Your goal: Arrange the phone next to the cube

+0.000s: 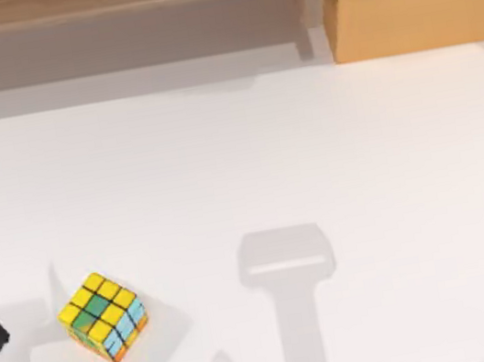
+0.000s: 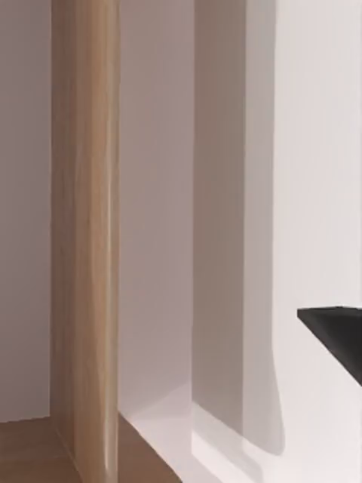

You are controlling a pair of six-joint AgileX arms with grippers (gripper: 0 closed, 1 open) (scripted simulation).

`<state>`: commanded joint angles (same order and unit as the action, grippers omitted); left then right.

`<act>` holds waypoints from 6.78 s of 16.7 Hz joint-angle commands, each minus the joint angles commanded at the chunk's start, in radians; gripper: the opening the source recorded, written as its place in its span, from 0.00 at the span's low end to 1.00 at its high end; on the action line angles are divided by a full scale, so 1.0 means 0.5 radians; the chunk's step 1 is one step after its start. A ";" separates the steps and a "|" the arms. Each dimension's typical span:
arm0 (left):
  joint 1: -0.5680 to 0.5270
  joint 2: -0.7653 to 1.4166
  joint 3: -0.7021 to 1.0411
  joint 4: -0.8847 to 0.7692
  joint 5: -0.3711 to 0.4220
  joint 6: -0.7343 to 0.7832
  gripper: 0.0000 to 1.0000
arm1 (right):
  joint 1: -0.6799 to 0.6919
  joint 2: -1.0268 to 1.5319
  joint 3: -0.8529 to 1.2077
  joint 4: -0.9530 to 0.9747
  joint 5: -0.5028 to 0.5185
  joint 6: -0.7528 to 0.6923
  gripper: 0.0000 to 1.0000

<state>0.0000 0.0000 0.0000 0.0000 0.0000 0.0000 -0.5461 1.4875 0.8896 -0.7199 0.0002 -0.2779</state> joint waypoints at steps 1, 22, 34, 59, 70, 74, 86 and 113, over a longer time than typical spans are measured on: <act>0.000 0.000 0.000 0.000 0.000 0.000 1.00 | -0.049 0.142 0.079 -0.064 0.000 -0.025 1.00; 0.000 0.000 0.000 0.000 0.000 0.000 1.00 | -0.199 0.734 0.169 0.058 0.000 -0.097 1.00; 0.000 0.000 0.000 0.000 0.000 0.000 1.00 | -0.199 0.734 0.169 0.058 0.000 -0.097 0.10; 0.000 0.000 0.000 0.000 0.000 0.000 1.00 | -0.095 0.510 0.392 -0.173 -0.011 -0.008 0.00; 0.000 0.000 0.000 0.000 0.000 0.000 1.00 | 0.878 0.671 1.032 -0.452 0.011 0.774 0.00; 0.000 0.000 0.000 0.000 0.000 0.000 1.00 | 1.357 0.840 1.296 -0.600 0.022 1.157 0.00; 0.000 0.000 0.000 0.000 0.000 0.000 1.00 | 2.624 1.368 1.946 -0.989 0.043 2.179 0.00; 0.000 0.000 0.000 0.000 0.000 0.000 1.00 | 2.895 1.442 1.992 -0.872 0.039 2.407 0.00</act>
<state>0.0000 0.0000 0.0000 0.0000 0.0000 0.0000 0.9016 2.2083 1.8858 -1.1559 0.0195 0.9257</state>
